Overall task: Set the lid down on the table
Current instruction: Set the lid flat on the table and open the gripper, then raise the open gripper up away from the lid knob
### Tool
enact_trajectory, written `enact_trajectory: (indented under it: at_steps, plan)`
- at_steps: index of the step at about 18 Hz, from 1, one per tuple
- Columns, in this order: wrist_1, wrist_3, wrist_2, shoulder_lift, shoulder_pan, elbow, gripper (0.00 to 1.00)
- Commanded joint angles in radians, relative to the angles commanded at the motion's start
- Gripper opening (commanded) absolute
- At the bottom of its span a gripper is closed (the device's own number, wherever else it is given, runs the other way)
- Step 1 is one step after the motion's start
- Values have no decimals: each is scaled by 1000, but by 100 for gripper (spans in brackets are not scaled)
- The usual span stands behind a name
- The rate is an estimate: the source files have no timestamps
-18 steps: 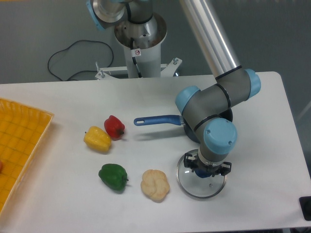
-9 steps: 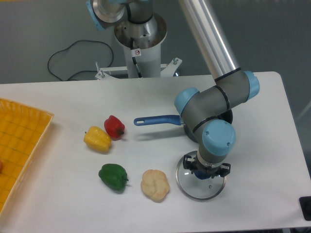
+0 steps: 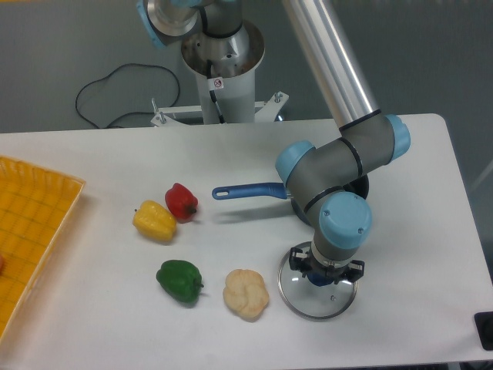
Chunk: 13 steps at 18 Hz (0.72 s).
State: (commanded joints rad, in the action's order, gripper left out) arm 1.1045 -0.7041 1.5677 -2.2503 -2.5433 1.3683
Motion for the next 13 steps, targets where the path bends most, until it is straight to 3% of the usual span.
enact_trajectory:
  at_steps: [2, 8, 13]
  plan:
    - [0, 0, 0, 0, 0, 0, 62]
    - [0, -5, 2, 2, 0, 0, 96]
    - [0, -11, 2, 11, 2, 6, 100]
